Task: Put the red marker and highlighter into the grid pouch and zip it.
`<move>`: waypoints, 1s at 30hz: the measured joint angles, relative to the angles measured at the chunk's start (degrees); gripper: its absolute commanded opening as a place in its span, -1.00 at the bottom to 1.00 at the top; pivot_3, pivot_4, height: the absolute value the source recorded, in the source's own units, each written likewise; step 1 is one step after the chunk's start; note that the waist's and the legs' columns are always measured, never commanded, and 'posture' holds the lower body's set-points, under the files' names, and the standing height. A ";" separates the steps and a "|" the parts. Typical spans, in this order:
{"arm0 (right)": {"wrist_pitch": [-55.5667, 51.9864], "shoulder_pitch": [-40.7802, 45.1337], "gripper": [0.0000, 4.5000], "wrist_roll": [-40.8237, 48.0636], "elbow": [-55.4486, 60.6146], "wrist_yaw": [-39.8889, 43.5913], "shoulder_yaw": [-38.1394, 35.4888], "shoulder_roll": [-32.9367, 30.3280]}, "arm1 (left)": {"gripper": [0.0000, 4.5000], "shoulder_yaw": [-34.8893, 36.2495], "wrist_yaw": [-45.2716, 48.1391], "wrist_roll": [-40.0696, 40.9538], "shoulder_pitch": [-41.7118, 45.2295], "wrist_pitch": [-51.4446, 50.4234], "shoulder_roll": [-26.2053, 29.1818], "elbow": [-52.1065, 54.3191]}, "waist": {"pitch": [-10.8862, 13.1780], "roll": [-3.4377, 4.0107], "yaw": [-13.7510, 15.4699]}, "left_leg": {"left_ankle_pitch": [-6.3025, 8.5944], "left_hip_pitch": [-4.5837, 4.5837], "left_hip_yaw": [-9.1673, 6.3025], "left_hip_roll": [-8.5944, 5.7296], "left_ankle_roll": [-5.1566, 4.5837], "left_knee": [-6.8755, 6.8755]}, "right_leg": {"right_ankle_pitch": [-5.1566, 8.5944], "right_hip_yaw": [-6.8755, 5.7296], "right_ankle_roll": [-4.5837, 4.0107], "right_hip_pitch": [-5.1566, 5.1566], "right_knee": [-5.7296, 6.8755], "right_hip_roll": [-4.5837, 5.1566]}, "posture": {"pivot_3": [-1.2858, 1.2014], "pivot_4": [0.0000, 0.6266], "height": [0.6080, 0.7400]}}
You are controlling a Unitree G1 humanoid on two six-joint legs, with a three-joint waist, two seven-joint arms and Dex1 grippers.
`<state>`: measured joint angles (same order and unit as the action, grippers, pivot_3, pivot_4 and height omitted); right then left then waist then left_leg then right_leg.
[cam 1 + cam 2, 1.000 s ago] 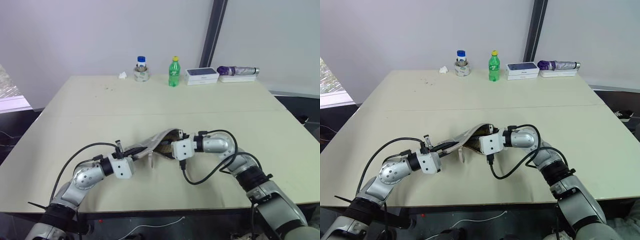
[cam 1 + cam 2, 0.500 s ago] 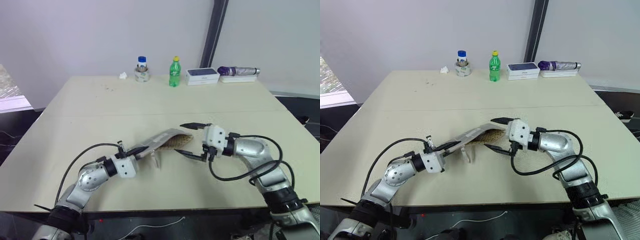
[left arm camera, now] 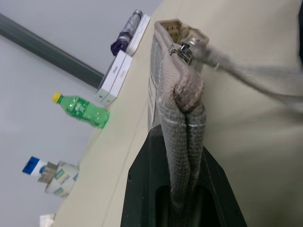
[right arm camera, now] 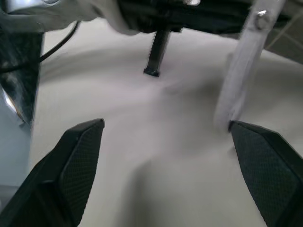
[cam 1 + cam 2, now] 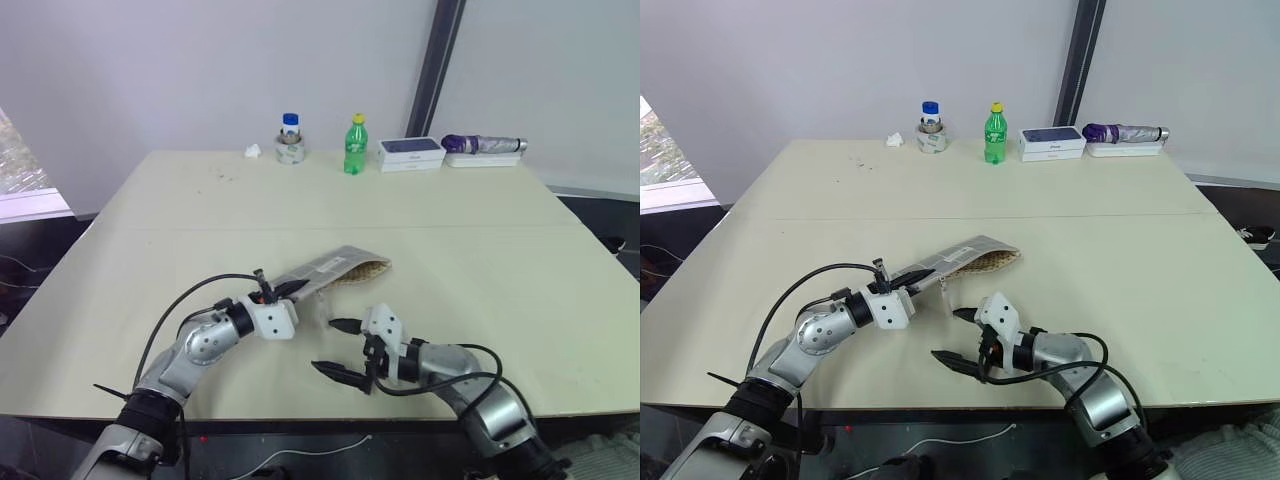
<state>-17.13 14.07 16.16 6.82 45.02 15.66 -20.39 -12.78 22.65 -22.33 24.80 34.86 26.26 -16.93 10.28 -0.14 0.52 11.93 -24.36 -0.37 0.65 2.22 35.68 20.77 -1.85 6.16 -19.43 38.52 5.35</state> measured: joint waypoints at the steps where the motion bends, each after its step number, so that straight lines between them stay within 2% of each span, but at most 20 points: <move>1: 0.05 0.92 0.93 -0.78 -0.76 -0.73 0.07 0.53 | -1.00 -0.14 -0.27 -0.28 0.10 -0.29 -0.49 0.03 | 0.00 0.00 0.04 | 0.00 0.00 0.00 0.00 0.00 0.01 | 0.00 0.00 0.00 0.01 0.00 0.00 | 0.03 -0.52 1.00; 13: -2.52 5.05 0.93 -1.73 -3.32 -5.22 -2.94 3.85 | -1.00 -2.11 -1.85 -2.28 -1.19 -1.79 -1.21 1.56 | 0.00 0.00 0.04 | 0.01 -0.01 0.00 0.00 -0.01 -0.02 | 0.00 0.00 0.00 -0.03 0.01 0.00 | 0.03 -0.52 1.00; 16: -2.74 5.43 0.57 -1.02 -3.33 -4.28 -2.83 5.10 | -1.00 -2.10 -2.21 -2.45 -1.47 -2.37 -1.21 2.04 | 0.00 0.00 0.01 | 0.01 -0.01 -0.01 0.00 -0.01 -0.02 | 0.00 0.00 0.00 -0.03 0.01 0.00 | 0.03 -0.52 1.00; 21: -2.61 5.43 -0.62 -1.51 -4.45 -2.50 -1.79 5.17 | -1.00 -2.10 -2.42 -2.61 -1.38 -3.07 -1.08 2.05 | 0.00 0.00 0.10 | 0.01 -0.01 -0.01 -0.01 -0.02 -0.01 | 0.00 0.00 0.00 -0.02 0.01 0.00 | 0.03 -0.52 1.00; 23: -2.31 5.43 -0.99 -1.94 -5.47 -2.49 -1.82 4.90 | -1.00 -2.10 -2.42 -2.63 -1.22 -3.19 -1.07 2.05 | 0.00 -0.01 0.05 | 0.01 -0.01 -0.01 -0.01 -0.02 -0.01 | 0.00 0.00 0.00 -0.03 0.01 0.00 | 0.03 -0.52 1.00; 30: 2.17 10.51 -0.99 -4.13 -13.01 -1.39 -3.92 0.56 | -1.00 -2.21 -1.33 -2.22 -2.15 -2.84 0.21 3.37 | 0.00 0.00 -0.02 | 0.01 -0.01 0.00 -0.01 -0.01 -0.03 | 0.00 0.01 0.00 -0.04 0.00 0.00 | 0.03 -0.52 1.00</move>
<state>-14.96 24.59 12.03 -6.19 43.62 11.74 -19.82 -14.99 21.31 -24.54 22.65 32.01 26.47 -13.56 10.28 -0.14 0.49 11.93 -24.37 -0.37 0.64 2.20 35.65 20.77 -1.84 6.16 -19.48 38.52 5.35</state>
